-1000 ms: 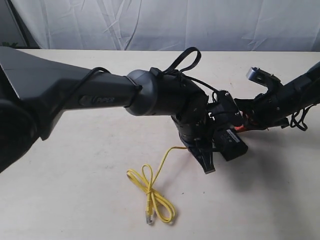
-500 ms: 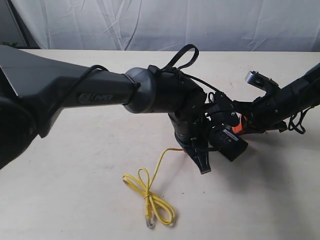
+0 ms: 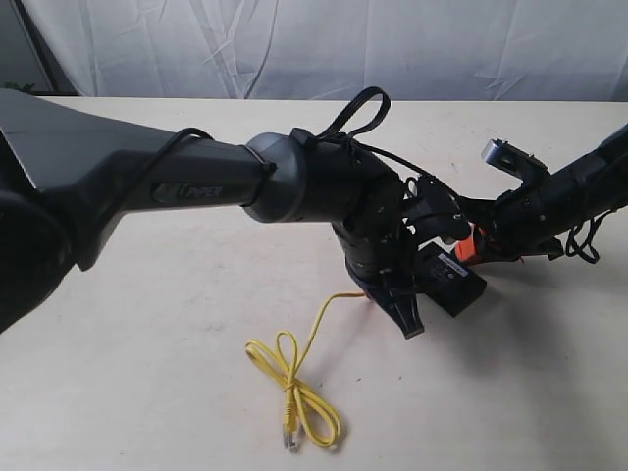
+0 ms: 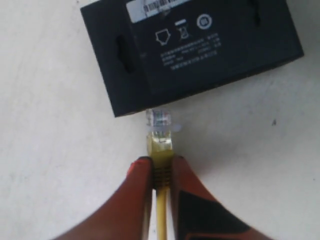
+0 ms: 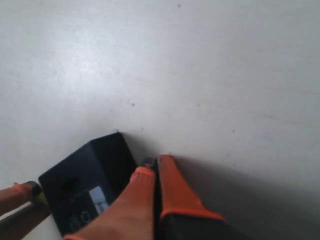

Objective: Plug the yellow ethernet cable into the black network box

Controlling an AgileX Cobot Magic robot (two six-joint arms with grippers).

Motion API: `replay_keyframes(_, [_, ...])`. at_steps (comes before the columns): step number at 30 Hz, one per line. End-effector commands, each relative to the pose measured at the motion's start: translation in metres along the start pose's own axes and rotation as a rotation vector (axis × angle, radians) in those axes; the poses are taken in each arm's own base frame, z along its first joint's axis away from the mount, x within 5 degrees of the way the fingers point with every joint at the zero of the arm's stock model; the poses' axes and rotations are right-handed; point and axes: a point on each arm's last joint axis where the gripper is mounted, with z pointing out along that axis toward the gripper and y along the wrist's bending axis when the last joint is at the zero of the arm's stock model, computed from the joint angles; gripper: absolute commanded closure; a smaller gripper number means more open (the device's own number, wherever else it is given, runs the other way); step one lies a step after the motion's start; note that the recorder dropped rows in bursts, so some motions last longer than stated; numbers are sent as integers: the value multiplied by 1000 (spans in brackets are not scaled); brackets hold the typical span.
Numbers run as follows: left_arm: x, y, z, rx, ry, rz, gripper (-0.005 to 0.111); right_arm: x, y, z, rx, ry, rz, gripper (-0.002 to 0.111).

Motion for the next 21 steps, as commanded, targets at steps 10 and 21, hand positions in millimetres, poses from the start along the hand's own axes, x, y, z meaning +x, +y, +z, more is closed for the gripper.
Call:
replay_keyframes(10, [-1,4,-3,-22,-13,9,107,2,-4,4,7,18,-2,109])
replay_keyframes(21, [-2,3,-7,-3,-13,-16,107,2,-4,4,13,12,-2,109])
